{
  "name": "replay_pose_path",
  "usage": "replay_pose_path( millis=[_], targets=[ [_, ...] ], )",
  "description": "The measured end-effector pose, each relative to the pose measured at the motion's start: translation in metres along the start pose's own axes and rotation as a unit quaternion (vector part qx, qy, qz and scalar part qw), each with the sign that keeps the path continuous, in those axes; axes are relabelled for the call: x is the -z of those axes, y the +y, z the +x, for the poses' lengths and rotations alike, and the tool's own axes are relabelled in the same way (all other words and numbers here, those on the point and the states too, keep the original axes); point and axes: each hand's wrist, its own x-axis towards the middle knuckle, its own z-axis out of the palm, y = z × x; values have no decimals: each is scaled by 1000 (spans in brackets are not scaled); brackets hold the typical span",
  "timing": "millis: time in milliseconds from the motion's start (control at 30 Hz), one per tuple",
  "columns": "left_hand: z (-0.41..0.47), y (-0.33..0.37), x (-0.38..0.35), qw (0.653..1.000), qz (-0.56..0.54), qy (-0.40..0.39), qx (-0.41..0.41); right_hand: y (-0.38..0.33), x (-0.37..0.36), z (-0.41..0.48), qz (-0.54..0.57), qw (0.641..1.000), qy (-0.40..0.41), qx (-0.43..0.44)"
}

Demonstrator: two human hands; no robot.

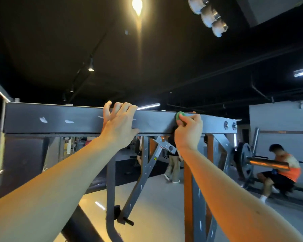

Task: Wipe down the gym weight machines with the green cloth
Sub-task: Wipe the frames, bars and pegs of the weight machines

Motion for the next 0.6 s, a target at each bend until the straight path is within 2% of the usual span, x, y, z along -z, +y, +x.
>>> replay_pose_path(
  millis=[67,167,233,300,333,400,467,533,600],
  targets=[
    [-3,-2,3,1000,15,8,9,-28,-23,-22,10,999,-11,32],
    [-5,-5,11,998,49,10,29,-59,-37,-52,16,976,-106,190],
    [-6,-8,15,997,58,6,43,-57,-28,-41,22,952,-169,254],
    [-9,-11,20,996,64,-1,57,-38,-11,-22,-9,948,-218,231],
    [-10,-13,21,996,66,-4,61,-26,-3,-14,-15,960,-193,203],
    [-12,-16,22,996,65,-8,64,-4,4,-1,0,988,-79,129],
    [-13,-21,24,996,66,-10,60,-5,-5,-2,14,999,-6,43],
    [-13,-27,26,996,68,-7,56,-32,-21,-16,28,999,17,-4],
    [-13,-33,27,996,69,-4,48,-63,-42,-40,44,999,-5,23]
  ],
)
